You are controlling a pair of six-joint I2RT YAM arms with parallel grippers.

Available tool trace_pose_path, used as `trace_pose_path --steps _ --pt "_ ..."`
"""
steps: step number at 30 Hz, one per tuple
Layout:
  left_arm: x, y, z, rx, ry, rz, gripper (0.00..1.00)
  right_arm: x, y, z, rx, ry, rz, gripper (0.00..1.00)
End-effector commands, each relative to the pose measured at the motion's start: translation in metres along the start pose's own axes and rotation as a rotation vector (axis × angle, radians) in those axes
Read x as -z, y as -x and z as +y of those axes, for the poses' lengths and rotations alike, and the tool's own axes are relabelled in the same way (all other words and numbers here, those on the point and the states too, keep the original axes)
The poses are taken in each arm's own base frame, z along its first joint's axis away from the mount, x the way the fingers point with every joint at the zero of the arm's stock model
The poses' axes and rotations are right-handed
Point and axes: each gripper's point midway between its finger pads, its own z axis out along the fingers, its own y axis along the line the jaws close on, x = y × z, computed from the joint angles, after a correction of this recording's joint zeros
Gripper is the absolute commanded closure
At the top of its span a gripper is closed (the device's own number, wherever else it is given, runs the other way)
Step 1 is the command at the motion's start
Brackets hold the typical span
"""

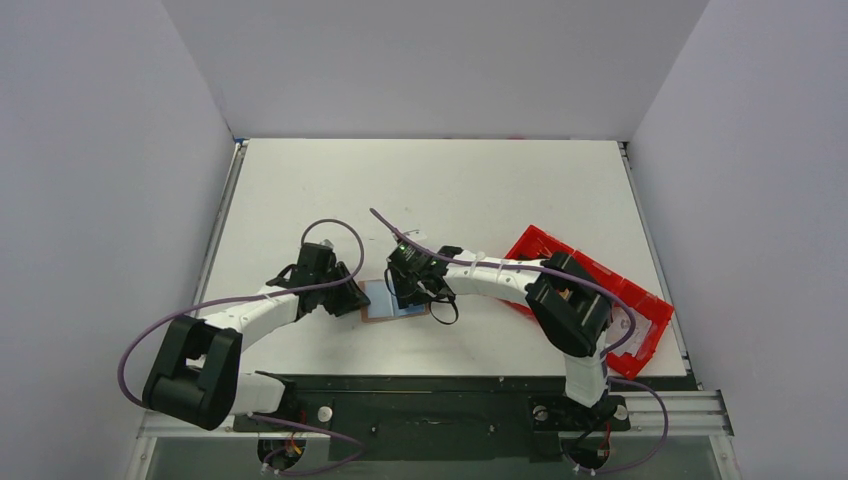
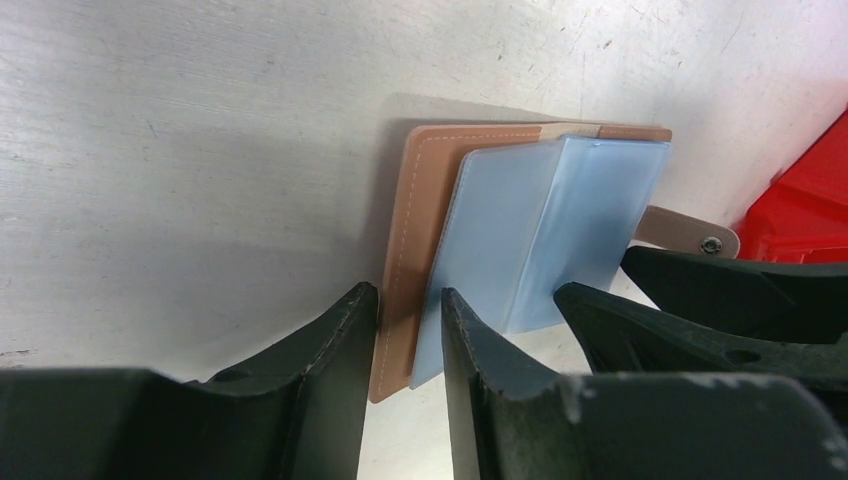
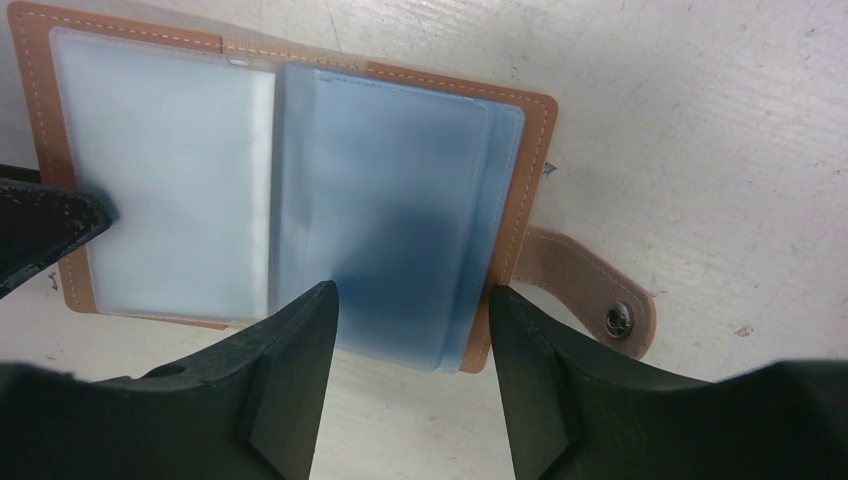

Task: Take the credit cards out of the card holder
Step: Close the card holder at the center of the board.

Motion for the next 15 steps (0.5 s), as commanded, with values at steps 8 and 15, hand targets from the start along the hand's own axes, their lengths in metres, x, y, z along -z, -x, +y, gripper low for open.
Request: trace_pose_path --steps 8,15 --pt "0.015 0.011 -0.039 -0.02 -0.138 -0.02 0.81 -0.007 0.001 0.006 -0.004 0.039 -0.009 0.48" --pt "0.031 0.016 -0.065 -0.039 -0.204 -0.034 0.82 -0.01 -0.003 0.012 -0.011 0.068 0.004 0.49"
